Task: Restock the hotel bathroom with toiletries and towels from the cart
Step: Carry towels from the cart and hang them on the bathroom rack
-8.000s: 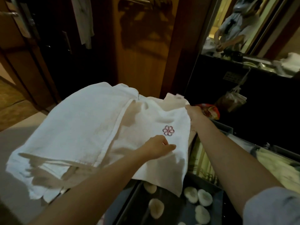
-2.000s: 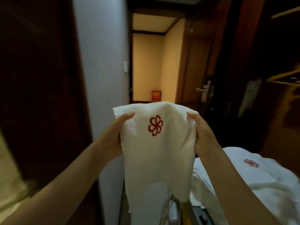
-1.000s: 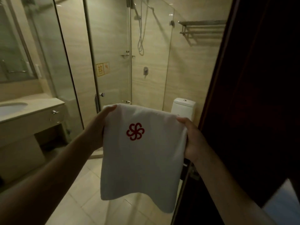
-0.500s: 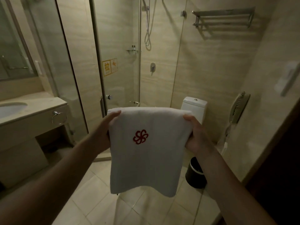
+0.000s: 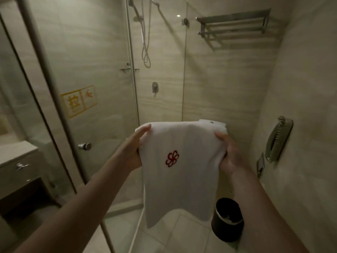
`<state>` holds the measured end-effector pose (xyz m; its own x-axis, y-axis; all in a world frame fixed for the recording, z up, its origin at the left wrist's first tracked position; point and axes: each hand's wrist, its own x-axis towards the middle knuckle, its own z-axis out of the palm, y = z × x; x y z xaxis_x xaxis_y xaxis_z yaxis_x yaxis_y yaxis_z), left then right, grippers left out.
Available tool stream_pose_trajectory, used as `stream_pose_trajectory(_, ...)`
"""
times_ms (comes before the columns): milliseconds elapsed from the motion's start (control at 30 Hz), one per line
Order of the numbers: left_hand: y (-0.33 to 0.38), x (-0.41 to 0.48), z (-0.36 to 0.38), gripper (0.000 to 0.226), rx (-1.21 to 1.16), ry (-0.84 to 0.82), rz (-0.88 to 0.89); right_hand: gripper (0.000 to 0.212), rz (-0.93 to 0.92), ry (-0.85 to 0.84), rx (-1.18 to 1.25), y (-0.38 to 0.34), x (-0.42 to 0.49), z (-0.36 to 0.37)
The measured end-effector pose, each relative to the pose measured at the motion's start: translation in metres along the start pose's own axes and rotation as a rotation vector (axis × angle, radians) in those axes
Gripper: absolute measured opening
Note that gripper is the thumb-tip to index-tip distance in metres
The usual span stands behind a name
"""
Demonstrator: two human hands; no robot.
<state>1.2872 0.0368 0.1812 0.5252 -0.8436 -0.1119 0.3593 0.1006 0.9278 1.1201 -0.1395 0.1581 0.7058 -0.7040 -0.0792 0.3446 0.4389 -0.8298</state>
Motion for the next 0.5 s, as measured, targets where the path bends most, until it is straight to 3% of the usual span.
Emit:
stream_pose_trajectory(133, 0.011, 0.070, 0.002, 0.039, 0.035, -0.138, -0.065, 0.034, -0.019, -0.014, -0.019, -0.013, 0.057, -0.014)
stream_pose_trajectory(233, 0.010, 0.126, -0.001, 0.066, 0.069, -0.174, -0.091, 0.046, -0.064, 0.050, -0.062, -0.022, 0.099, -0.033)
stream_pose_trajectory(400, 0.004, 0.218, 0.006, 0.024, 0.115, -0.029, -0.084, 0.021, -0.108, 0.080, -0.122, -0.040, 0.165, -0.060)
stream_pose_trajectory(500, 0.006, 0.277, 0.005, 0.018, 0.151, -0.060, -0.125, 0.021, -0.150, 0.091, -0.189, -0.048, 0.214, -0.065)
